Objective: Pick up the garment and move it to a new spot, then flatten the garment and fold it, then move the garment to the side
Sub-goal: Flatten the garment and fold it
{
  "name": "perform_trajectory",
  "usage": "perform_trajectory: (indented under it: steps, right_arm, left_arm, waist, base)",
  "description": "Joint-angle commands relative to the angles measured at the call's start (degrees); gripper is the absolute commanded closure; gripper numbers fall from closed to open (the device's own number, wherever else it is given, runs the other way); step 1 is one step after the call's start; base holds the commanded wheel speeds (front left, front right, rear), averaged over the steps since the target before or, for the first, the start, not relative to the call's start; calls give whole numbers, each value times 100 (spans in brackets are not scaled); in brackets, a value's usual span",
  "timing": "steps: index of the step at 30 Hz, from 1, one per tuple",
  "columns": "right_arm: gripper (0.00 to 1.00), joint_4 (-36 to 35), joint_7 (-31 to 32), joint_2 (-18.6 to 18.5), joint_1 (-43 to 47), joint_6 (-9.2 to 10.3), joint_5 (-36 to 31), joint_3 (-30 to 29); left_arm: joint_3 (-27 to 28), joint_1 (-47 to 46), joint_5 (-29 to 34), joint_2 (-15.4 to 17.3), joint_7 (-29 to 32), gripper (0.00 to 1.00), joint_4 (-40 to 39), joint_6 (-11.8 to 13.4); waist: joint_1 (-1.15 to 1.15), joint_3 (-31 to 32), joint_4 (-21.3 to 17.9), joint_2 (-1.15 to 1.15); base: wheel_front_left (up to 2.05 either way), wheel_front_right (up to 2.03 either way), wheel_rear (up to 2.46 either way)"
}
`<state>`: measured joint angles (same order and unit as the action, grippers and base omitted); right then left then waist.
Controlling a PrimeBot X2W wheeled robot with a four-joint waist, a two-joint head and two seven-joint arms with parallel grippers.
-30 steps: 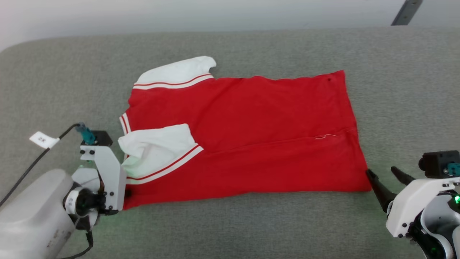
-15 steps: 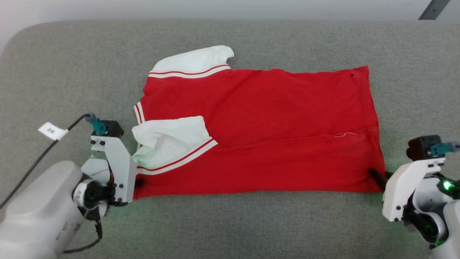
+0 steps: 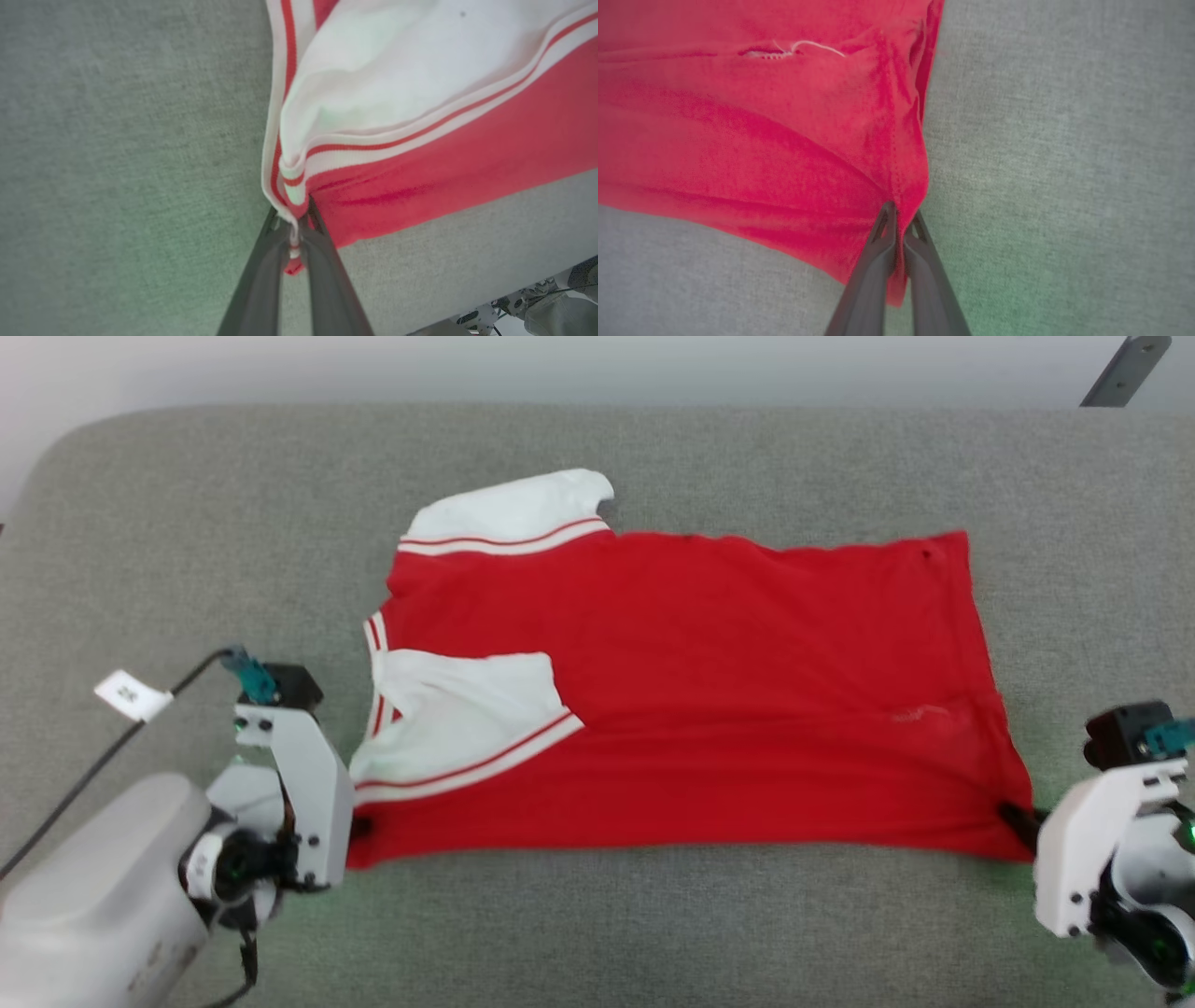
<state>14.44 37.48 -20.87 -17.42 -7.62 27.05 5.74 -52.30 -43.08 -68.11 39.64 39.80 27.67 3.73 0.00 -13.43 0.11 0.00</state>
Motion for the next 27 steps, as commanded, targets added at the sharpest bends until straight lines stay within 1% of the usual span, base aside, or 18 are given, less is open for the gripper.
perform_trajectory:
  steps: [1, 4, 8, 10, 11, 12, 13, 18, 20, 22, 23, 24, 25, 26, 27]
  right_arm:
    - [100, -63, 111, -137, 213, 25, 18, -84]
    - [100, -365, 301, -246, 460, 24, 98, -134]
    - [100, -716, 545, -291, 809, 24, 125, -312]
    - [100, -855, 677, -270, 984, 24, 104, -386]
    - [100, -855, 677, -270, 984, 24, 104, -386]
    - [100, -974, 795, -200, 1153, 23, 124, -448]
    - [100, -1022, 831, -171, 1216, 23, 128, -489]
    - [100, -1093, 886, -18, 1394, 22, 46, -575]
    - [100, -1076, 891, 29, 1417, 21, 4, -563]
    - [100, -1024, 850, 72, 1406, 21, -37, -543]
    - [100, -1005, 814, 93, 1383, 20, -46, -515]
    - [100, -997, 747, 109, 1352, 20, -67, -501]
    - [93, -996, 679, 107, 1317, 20, -94, -463]
    - [70, -984, 624, 114, 1291, 20, -100, -442]
    - [52, -969, 590, 120, 1276, 19, -103, -419]
  left_arm:
    - [-70, 230, -35, 90, 90, 100, -106, 97]
    - [-44, 377, -80, 321, 182, 100, -512, 308]
    - [-63, 656, -156, 577, 317, 100, -1141, 635]
    - [-72, 789, -188, 684, 352, 100, -1443, 786]
    - [-72, 789, -188, 684, 352, 100, -1443, 786]
    - [-77, 917, -185, 764, 340, 100, -1702, 919]
    - [-85, 981, -200, 784, 340, 100, -1793, 973]
    - [-117, 1155, -225, 851, 332, 100, -1976, 1091]
    - [-136, 1220, -228, 843, 304, 100, -1954, 1099]
    - [-165, 1255, -172, 828, 254, 84, -1886, 1061]
    - [-180, 1260, -123, 820, 198, 67, -1848, 1024]
    - [-164, 1266, -126, 795, 136, 58, -1797, 1010]
    - [-152, 1271, -130, 771, 90, 53, -1750, 999]
    - [-155, 1278, -117, 754, 57, 40, -1702, 972]
    - [-162, 1281, -108, 744, 47, 32, -1662, 958]
  waist:
    - [0, 50, 21, 0]
    - [0, 103, 29, 0]
    - [0, 145, 31, 0]
    - [0, 149, 36, 0]
    - [0, 149, 36, 0]
    - [0, 144, 37, 0]
    - [0, 139, 36, 0]
    - [0, 115, 21, 0]
    - [0, 113, 6, 0]
    - [0, 114, -15, 0]
    - [0, 120, -27, 0]
    - [0, 129, -37, 0]
    - [0, 143, -47, 0]
    - [0, 163, -56, 0]
    - [0, 191, -65, 0]
  base:
    - [0, 0, 0]
    - [0, 0, 0]
    - [0, 0, 0]
    - [0, 0, 0]
    - [0, 0, 0]
    - [0, 0, 0]
    - [0, 0, 0]
    - [0, 0, 0]
    - [0, 0, 0]
    - [0, 0, 0]
    - [0, 0, 0]
    - [0, 0, 0]
    - [0, 0, 0]
    - [0, 0, 0]
    - [0, 0, 0]
